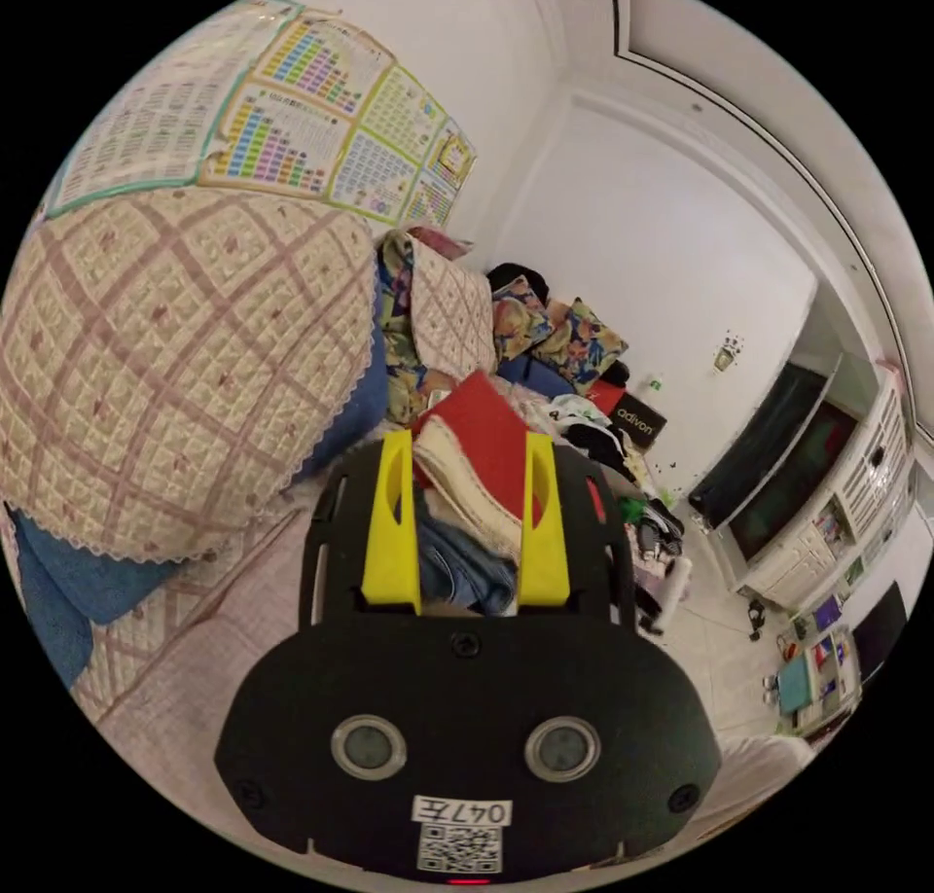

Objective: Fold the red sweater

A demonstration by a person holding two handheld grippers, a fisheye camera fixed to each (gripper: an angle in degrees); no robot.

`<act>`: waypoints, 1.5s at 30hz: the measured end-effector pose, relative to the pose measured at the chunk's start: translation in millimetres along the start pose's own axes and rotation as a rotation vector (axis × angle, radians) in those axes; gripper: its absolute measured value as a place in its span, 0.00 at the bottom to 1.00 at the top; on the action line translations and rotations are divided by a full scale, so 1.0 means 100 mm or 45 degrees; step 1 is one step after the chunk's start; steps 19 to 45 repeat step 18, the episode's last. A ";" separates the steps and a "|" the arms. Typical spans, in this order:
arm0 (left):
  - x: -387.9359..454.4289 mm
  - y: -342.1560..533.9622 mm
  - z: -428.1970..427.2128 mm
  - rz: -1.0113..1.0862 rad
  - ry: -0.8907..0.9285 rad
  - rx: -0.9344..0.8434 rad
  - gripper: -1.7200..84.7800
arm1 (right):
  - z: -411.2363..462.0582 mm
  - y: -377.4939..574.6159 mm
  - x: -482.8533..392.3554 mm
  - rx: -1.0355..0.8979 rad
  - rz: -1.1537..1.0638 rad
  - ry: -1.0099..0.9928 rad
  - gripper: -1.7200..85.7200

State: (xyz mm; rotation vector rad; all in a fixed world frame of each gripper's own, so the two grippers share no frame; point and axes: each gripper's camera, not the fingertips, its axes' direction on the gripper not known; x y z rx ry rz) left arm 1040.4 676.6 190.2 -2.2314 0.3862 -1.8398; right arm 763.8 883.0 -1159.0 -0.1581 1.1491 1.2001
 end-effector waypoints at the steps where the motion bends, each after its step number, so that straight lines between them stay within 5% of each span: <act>1: 0.11 0.31 0.01 0.074 -0.032 -0.023 0.19 | 0.04 0.04 0.07 -0.014 0.005 0.014 0.09; 6: 0.49 2.11 -0.43 0.273 -0.224 -0.112 0.16 | -0.25 0.36 0.32 0.015 -0.012 -0.101 0.14; 10: 0.61 3.65 -1.26 0.077 -0.440 -0.112 0.13 | -0.59 0.77 0.05 0.045 -0.176 -0.157 0.12; 18: 0.97 6.03 -2.42 -0.155 -1.257 -0.068 0.03 | -0.30 2.41 -1.57 -0.295 -1.031 -0.610 0.02; 45: 0.97 6.03 -2.42 -0.155 -1.257 -0.068 0.03 | -0.30 2.41 -1.57 -0.295 -1.031 -0.610 0.02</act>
